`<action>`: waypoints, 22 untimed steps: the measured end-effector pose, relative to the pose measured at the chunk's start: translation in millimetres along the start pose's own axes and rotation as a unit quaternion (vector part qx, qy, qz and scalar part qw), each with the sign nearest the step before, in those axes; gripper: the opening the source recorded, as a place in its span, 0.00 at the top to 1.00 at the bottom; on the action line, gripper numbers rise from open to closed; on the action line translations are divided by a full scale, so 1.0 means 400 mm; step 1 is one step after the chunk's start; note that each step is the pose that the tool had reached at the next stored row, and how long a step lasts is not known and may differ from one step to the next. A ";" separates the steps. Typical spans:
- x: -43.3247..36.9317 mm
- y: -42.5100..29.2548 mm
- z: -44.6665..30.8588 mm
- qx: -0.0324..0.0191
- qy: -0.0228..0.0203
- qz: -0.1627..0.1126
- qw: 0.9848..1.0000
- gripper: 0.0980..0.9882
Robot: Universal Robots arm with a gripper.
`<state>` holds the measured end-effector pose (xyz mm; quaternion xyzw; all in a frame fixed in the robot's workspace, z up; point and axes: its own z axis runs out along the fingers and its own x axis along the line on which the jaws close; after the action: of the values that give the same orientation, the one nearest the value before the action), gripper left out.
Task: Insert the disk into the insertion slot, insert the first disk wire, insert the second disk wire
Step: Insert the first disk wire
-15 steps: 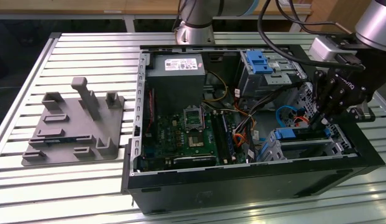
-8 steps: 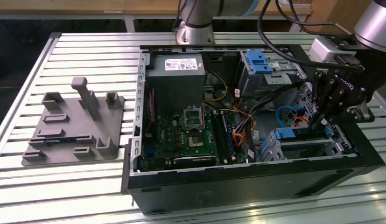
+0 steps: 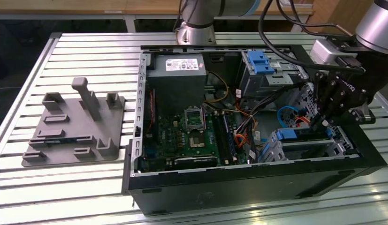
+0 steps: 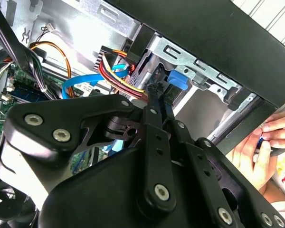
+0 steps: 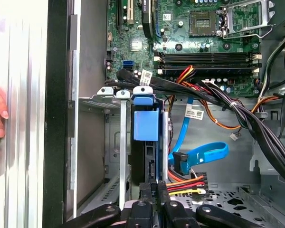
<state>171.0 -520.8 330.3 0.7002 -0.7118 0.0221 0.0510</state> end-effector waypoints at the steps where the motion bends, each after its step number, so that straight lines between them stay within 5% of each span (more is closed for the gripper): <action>1: 0.000 0.000 0.001 0.000 0.000 0.000 1.000 0.93; 10: 0.007 0.000 0.007 0.000 0.000 0.000 1.000 0.92; 16: 0.008 0.000 -0.003 0.000 0.000 0.000 1.000 0.64; 22: 0.006 0.001 -0.025 0.000 0.000 0.000 1.000 0.64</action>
<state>170.9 -521.9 340.5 0.7001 -0.7118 0.0222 0.0510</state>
